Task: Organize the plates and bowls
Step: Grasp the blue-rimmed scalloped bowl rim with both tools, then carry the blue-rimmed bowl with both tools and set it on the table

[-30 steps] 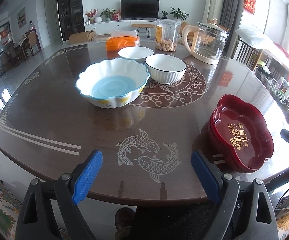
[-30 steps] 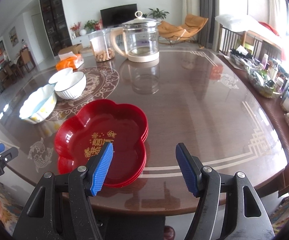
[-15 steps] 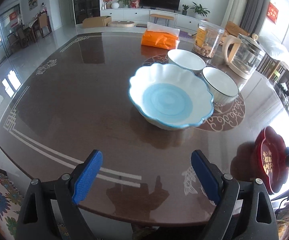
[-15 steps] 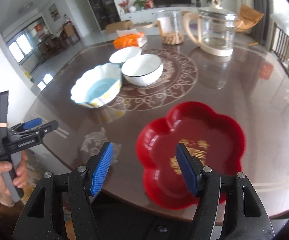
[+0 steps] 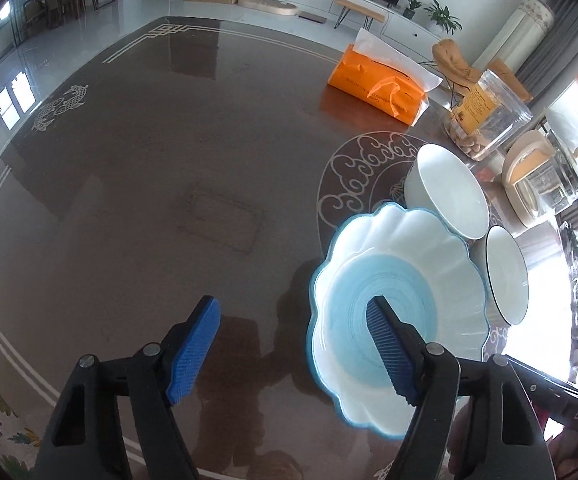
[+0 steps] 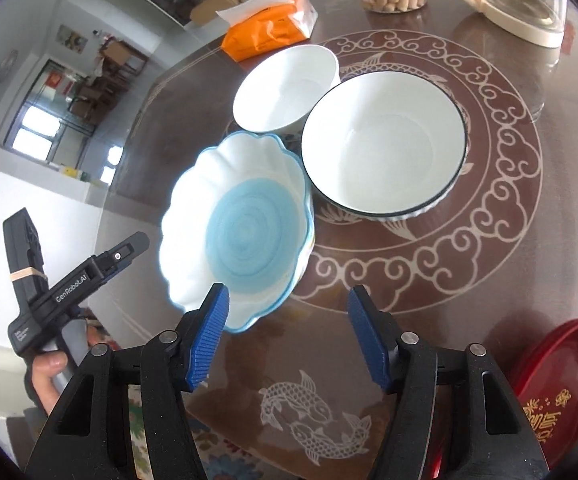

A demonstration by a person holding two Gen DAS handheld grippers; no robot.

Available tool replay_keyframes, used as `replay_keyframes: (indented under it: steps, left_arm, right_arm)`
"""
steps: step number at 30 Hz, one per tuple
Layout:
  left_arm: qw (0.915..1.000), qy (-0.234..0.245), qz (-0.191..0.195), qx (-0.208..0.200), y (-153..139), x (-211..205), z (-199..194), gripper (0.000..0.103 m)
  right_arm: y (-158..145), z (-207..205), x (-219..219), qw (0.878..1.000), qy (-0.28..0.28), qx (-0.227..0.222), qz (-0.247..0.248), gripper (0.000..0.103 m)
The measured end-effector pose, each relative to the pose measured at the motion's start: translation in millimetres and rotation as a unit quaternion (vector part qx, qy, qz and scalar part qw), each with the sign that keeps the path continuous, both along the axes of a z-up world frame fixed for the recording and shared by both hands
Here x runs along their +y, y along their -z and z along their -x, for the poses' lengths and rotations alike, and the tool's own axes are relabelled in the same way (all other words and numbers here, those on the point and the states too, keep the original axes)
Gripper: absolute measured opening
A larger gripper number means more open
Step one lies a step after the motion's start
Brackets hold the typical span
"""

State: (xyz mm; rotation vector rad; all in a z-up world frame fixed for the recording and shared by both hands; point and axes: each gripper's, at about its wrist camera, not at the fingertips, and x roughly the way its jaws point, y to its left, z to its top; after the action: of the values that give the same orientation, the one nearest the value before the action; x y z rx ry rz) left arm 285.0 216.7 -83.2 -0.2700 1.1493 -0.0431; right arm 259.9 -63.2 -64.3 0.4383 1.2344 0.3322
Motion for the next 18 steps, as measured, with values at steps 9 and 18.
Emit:
replay_keyframes:
  steps: [9, 18]
  left_arm:
    - [0.9993, 0.023, -0.005, 0.030, 24.9, -15.3, -23.1, 0.032]
    - [0.9991, 0.019, 0.020, 0.033, 34.6, -19.3, -25.2, 0.012]
  right_arm:
    - [26.9, -14.7, 22.9, 0.999, -0.008, 0.018, 0.031, 0.044]
    - [30.0, -18.7, 33.6, 0.998, -0.019, 0.012, 0.053, 0.020]
